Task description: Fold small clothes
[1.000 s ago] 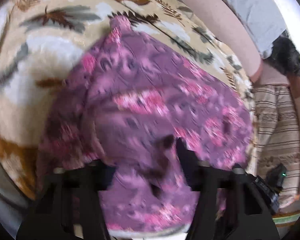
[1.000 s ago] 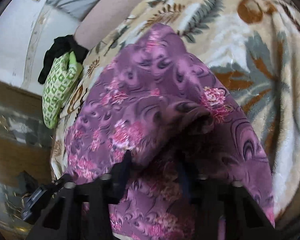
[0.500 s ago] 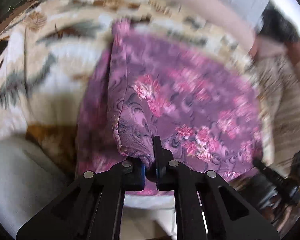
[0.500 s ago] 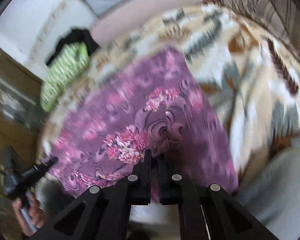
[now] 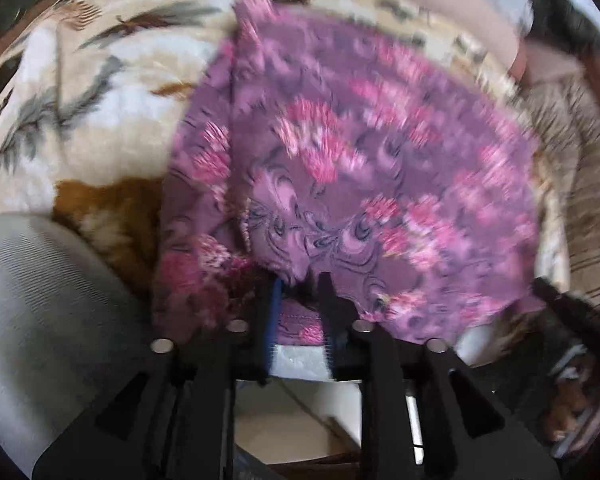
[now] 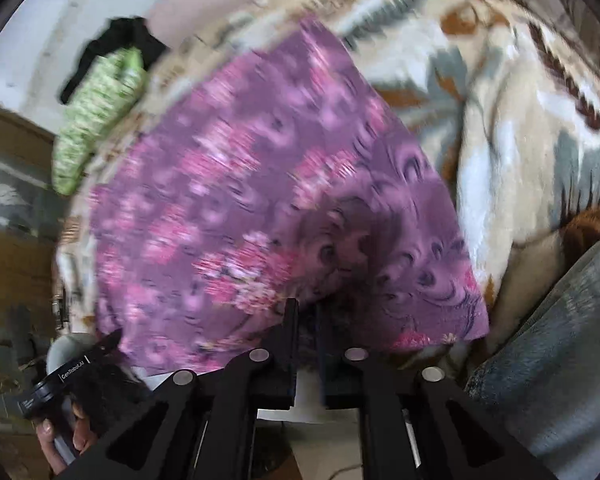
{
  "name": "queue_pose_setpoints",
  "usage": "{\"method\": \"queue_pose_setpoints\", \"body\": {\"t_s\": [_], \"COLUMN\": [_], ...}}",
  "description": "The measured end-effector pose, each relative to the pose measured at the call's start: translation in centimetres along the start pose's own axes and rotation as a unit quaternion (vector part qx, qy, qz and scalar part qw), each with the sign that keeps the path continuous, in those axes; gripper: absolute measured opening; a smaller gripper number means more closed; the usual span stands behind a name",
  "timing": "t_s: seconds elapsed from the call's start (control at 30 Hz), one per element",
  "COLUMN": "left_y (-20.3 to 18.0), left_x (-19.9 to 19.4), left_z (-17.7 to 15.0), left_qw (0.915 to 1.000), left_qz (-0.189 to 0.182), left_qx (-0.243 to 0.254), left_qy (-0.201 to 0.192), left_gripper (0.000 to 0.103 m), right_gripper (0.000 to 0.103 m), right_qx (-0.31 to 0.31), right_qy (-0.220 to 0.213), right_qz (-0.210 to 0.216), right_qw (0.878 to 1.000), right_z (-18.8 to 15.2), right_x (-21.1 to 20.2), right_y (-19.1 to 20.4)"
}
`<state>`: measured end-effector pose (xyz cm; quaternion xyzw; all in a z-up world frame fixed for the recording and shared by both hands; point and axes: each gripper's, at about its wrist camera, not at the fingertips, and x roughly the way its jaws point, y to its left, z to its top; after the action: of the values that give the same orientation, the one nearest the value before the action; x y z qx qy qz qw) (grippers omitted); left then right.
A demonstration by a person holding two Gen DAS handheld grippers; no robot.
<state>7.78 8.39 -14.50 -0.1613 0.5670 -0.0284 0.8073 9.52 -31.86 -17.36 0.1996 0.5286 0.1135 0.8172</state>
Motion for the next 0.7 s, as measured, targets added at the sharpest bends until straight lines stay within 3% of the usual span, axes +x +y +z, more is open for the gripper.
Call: {"method": "queue_pose_setpoints", "body": {"t_s": [0.07, 0.13, 0.2, 0.3, 0.4, 0.43, 0.47, 0.53, 0.63, 0.7], "left_y": [0.8, 1.6, 2.3, 2.0, 1.4, 1.1, 0.8, 0.5, 0.7, 1.0], "left_x": [-2.4, -4.2, -4.8, -3.3, -0.9, -0.1, 0.6, 2.0, 3.4, 3.3], "left_z": [0.3, 0.8, 1.8, 3.4, 4.1, 4.0, 3.9, 3.6, 3.6, 3.5], "left_qw": [0.9993, 0.9974, 0.9960, 0.9973, 0.9989, 0.9991, 0.9993, 0.9992, 0.9991, 0.9994], "left_qz": [-0.009, -0.006, -0.011, 0.010, 0.015, 0.021, 0.024, 0.036, 0.040, 0.032], "left_qx": [-0.013, -0.031, -0.048, -0.044, -0.023, -0.020, -0.015, 0.003, 0.002, -0.003], "left_qy": [-0.034, -0.065, -0.074, -0.059, -0.038, -0.030, -0.023, -0.016, 0.014, 0.012], "left_gripper": [0.042, 0.050, 0.051, 0.051, 0.051, 0.051, 0.051, 0.051, 0.051, 0.051], "right_gripper": [0.061, 0.069, 0.069, 0.069, 0.069, 0.065, 0.055, 0.050, 0.048, 0.048], "right_qx": [-0.002, -0.001, -0.010, -0.033, -0.020, -0.020, -0.021, -0.014, -0.018, -0.013], "right_qy": [-0.024, -0.043, -0.064, -0.090, -0.070, -0.049, -0.040, -0.007, 0.015, 0.022], "right_qz": [0.006, -0.003, -0.009, -0.073, -0.104, -0.102, -0.096, -0.081, -0.077, -0.063], "right_qw": [1.000, 0.999, 0.998, 0.993, 0.992, 0.993, 0.994, 0.997, 0.997, 0.998], "right_z": [-0.1, -0.1, 0.3, 2.3, 5.1, 5.9, 6.1, 6.2, 5.7, 5.2], "right_x": [-1.2, -2.3, -3.7, -4.3, -2.5, -1.3, -0.8, 0.9, 1.7, 1.7], "right_y": [0.1, 0.4, 0.4, 1.0, -0.2, -0.7, -1.2, -1.6, -1.5, -1.6]}}
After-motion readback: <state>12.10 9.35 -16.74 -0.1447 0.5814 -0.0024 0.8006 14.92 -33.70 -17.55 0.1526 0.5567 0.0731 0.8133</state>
